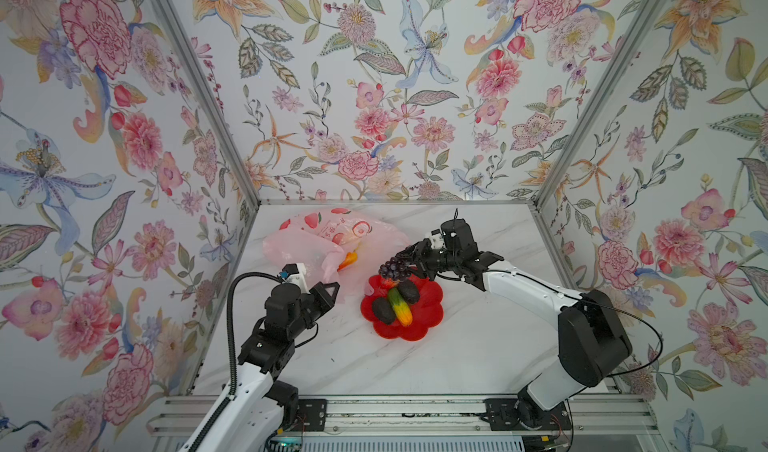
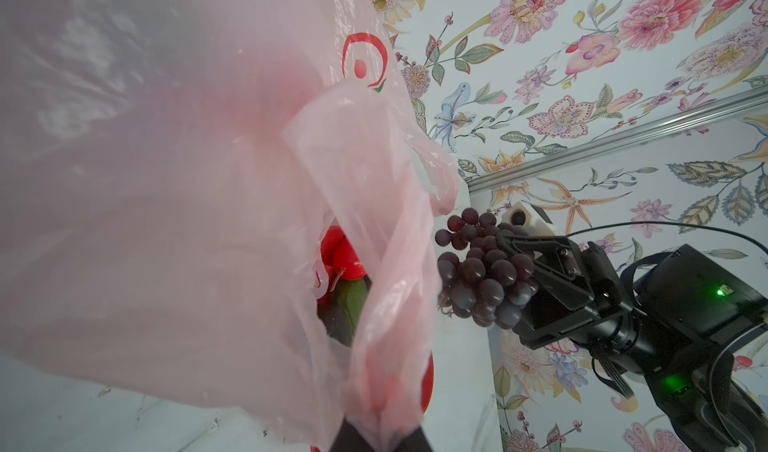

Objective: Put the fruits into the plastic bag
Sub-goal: 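Lift the grape bunch with the right gripper into the bag's opening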

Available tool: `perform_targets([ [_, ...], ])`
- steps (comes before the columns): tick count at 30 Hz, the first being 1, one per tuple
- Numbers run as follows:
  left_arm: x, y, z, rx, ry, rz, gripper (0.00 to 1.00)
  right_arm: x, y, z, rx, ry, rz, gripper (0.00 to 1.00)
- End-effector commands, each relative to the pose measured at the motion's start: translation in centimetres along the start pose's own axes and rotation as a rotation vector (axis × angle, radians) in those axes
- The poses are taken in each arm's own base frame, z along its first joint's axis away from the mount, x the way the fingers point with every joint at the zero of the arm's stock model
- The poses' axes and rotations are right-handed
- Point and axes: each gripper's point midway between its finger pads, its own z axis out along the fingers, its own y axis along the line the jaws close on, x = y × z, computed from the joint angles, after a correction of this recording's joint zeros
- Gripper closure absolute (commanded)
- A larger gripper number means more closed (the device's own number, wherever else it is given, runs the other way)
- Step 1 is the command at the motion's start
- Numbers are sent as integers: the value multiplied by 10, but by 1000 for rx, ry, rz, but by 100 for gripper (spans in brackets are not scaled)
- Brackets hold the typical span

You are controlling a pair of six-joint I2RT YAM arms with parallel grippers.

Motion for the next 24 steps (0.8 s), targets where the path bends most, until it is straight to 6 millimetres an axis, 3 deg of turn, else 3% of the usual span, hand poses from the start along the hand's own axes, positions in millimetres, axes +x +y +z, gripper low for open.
perform_targets([
  [1,-6,-20,-1,57,2,1,100,-7,19,22,-33,-35,-1,63],
  [2,-7,-22,-1,61,4,1,100,-12,21,28,-36,-38,-1,63],
  [3,-7,-23,-1,63,4,2,100,2,24,41,-35,-9,-19,63],
  [13,-21,-40,0,76,-12,14,100,24,25,110,-50,82,9,65],
  [19,-25,-48,4,90,-9,20,100,35,22,138,-81,129,52,66],
  [24,-25,-52,10,101,6,35,100,32,24,156,-101,155,61,66],
])
